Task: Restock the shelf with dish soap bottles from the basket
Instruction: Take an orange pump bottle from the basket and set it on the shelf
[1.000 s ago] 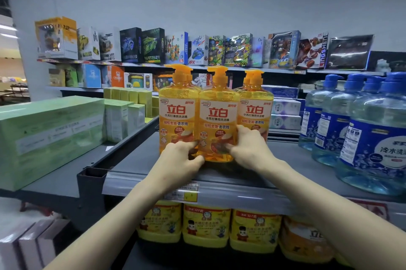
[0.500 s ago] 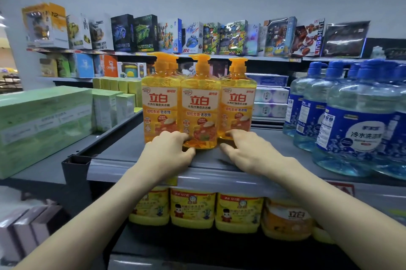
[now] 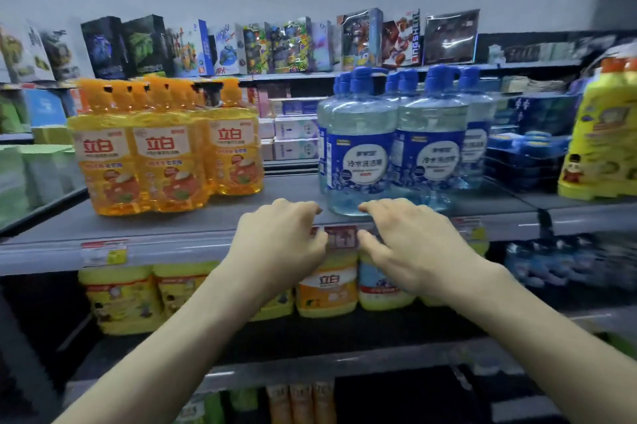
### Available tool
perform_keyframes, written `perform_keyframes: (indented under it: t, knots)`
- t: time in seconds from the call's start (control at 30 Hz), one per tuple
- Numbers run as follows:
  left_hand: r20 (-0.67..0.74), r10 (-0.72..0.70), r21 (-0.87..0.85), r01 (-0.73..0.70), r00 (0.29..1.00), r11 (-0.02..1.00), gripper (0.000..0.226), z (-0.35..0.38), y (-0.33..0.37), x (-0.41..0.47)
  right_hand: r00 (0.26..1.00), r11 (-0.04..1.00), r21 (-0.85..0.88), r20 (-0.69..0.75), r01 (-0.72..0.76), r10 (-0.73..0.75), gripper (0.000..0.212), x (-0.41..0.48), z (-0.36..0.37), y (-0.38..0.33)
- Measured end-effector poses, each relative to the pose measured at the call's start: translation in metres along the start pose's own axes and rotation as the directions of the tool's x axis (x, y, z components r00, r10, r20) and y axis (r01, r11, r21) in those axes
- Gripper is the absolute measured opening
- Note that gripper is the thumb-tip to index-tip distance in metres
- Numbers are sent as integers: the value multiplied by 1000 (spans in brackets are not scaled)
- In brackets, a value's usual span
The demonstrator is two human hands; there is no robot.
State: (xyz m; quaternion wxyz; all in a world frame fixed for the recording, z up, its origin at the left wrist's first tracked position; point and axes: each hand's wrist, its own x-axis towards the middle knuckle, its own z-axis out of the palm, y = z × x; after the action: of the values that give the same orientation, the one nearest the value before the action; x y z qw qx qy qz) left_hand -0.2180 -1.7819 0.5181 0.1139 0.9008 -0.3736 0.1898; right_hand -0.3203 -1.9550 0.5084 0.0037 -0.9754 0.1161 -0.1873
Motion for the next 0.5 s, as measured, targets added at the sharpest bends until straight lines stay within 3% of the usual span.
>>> perform_keyframes:
  t: [0.1, 0.27, 0.5]
  knots:
    - [25, 99, -41, -98, 995, 994, 38, 25, 69, 0, 996, 997, -16, 59, -69, 70, 53, -47, -3, 55]
    - [208, 257, -72, -247, 944, 966, 43, 83, 177, 1, 951, 971, -72, 196, -228, 238, 44, -128, 4, 145]
    - [407, 508, -230, -453, 759, 861, 35, 165, 322, -2, 813, 861, -91, 291, -501, 504, 45, -233, 25, 253]
